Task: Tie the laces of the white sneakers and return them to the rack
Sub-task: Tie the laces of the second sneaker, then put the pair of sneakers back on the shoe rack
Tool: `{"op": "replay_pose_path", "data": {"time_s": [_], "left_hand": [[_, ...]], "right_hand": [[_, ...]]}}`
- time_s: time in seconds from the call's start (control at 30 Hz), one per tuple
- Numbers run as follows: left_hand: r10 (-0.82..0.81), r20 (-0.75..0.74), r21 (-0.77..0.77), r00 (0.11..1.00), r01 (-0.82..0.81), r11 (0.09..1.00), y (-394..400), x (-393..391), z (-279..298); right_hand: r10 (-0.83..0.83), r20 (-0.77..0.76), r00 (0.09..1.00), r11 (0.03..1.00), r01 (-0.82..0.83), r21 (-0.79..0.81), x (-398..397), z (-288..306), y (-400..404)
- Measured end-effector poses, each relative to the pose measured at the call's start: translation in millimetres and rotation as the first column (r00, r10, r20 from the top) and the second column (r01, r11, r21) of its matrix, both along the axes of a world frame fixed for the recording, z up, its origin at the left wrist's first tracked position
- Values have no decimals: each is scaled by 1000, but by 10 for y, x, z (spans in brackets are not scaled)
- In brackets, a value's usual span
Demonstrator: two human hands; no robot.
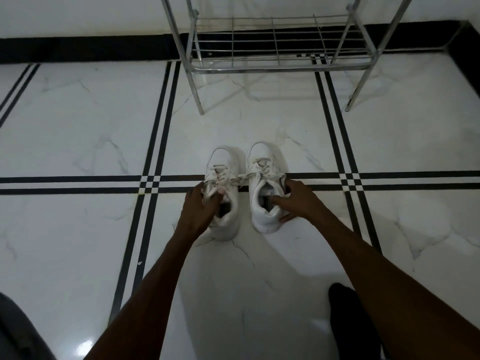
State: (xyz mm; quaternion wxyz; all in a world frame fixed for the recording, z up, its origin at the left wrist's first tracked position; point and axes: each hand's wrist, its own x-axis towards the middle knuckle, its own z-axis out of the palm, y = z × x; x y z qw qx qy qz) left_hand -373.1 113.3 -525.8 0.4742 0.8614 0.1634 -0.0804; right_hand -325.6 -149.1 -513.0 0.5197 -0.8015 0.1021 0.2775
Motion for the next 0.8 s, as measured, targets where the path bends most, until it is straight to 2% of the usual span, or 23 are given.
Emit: {"op": "replay_pose_path", "data": {"time_s": [0.17, 0.4, 0.57, 0.67, 0.8], "left_hand": [[30, -86, -102, 996, -39, 994, 50, -4, -77], [22, 4, -54, 1000, -21, 998, -81, 35, -38], [-10, 56, -8, 998, 10, 1000, -142, 137, -99], [-35, 137, 6, 990, 35, 999, -219, 233, -77], [-14, 179, -11, 984, 16, 1000, -354, 345, 230]], "right_hand": [[-28, 64, 998, 999, 31, -38, -24, -43, 98], [-34, 77, 996, 999, 36, -28, -34, -37, 139], [-57, 201, 978, 991, 80, -108, -39, -118, 58], [-60, 257, 965, 987, 96, -130, 25, -48, -41], [-143, 195, 970, 989, 145, 1, 154, 259, -158]]}}
